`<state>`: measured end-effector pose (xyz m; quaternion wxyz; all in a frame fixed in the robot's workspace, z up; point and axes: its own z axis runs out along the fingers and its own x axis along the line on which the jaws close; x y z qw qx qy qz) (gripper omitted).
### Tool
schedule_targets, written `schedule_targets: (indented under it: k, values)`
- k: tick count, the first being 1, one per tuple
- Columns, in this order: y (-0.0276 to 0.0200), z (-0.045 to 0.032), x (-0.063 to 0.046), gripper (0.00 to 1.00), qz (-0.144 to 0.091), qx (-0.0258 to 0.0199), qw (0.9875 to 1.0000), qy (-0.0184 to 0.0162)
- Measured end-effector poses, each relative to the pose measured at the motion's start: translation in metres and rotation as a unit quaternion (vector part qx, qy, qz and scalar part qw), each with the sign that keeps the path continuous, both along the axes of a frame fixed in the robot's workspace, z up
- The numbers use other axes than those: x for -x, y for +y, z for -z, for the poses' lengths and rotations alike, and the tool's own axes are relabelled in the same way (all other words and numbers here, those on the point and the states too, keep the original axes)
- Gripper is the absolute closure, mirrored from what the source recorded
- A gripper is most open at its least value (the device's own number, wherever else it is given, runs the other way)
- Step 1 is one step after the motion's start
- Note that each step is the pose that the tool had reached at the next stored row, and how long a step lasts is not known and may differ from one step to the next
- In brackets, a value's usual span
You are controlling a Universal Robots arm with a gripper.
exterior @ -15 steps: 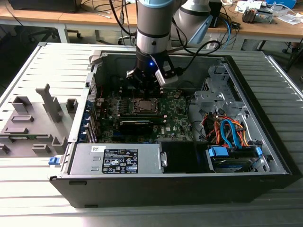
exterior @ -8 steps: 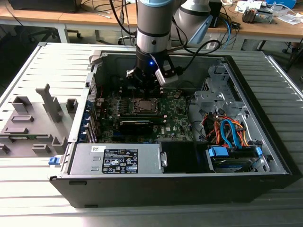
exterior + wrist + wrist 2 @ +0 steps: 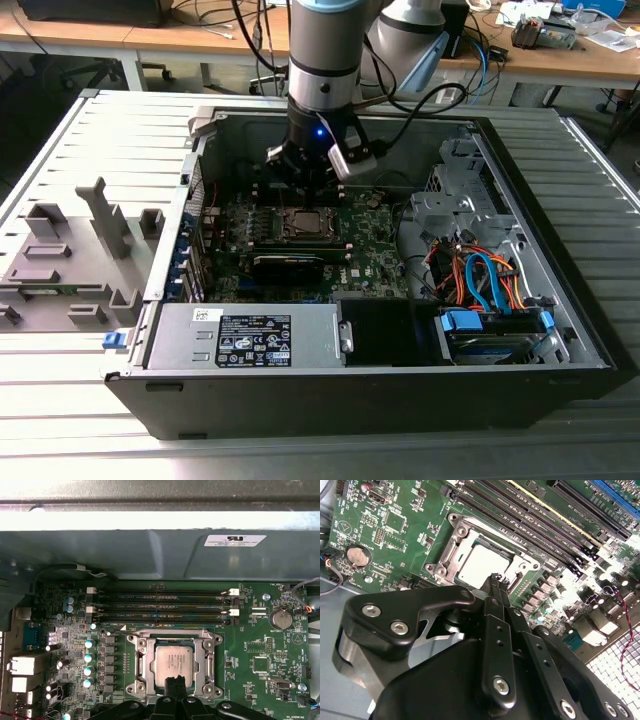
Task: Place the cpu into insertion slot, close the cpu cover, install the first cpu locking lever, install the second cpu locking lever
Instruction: 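Install the first cpu locking lever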
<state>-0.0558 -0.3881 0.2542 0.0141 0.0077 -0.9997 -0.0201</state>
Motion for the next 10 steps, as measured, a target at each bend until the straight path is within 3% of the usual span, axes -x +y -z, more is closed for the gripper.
schedule_targets:
  k: [10]
  values:
    - [0.0,-0.0039,0.0,0.89,0.0,0.0,1.0,0.0]
